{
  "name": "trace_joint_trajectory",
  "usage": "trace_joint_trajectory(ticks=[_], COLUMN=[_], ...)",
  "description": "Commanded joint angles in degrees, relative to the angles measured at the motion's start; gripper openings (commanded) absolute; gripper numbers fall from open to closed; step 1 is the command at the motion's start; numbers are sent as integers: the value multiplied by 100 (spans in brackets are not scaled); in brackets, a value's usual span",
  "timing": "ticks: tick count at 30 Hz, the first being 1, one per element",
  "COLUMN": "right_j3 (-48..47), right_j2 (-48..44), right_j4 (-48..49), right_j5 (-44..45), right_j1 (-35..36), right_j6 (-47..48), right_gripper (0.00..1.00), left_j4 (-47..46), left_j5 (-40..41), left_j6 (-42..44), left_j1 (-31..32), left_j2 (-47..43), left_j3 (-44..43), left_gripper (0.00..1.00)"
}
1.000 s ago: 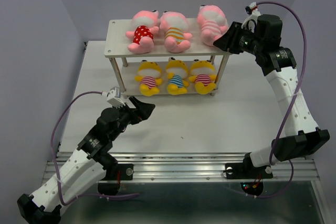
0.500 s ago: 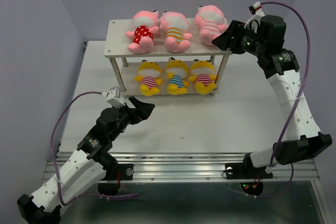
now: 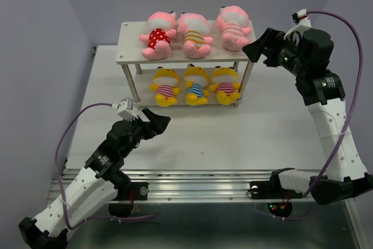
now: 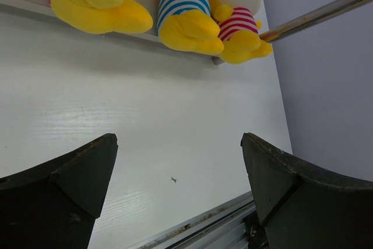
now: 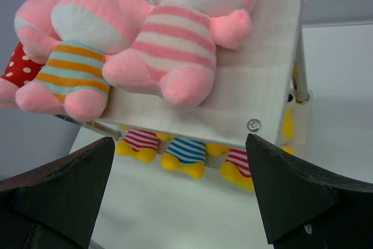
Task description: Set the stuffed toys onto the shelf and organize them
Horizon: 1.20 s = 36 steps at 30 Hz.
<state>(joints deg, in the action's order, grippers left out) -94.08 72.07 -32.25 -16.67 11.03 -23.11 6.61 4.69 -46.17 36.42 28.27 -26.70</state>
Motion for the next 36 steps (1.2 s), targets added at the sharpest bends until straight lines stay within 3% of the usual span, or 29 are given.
trace_joint_trajectory(ticks=[1, 4, 12, 21, 36], right_j3=[679, 1671, 3808, 4846, 4944], right_j2=[-737, -1405, -2329, -2795, -2760], right_j4=[263, 211, 52, 377, 509], right_j5=[1774, 2956, 4566, 4830, 4936], right_j1=[49, 49, 49, 49, 49], right_j6=[-131, -325, -1046, -879, -897], right_gripper=[100, 100, 100, 100, 100], left_j4=[155, 340, 683, 807, 719], left_j5=[225, 375, 840, 1130, 1377], left_j6=[64, 82, 100, 12, 91], left_j1=[23, 23, 23, 23, 31], left_j2=[-120, -164, -191, -67, 284], left_j3=[-160, -257, -415, -547, -687], left_gripper=[99, 99, 99, 99, 99])
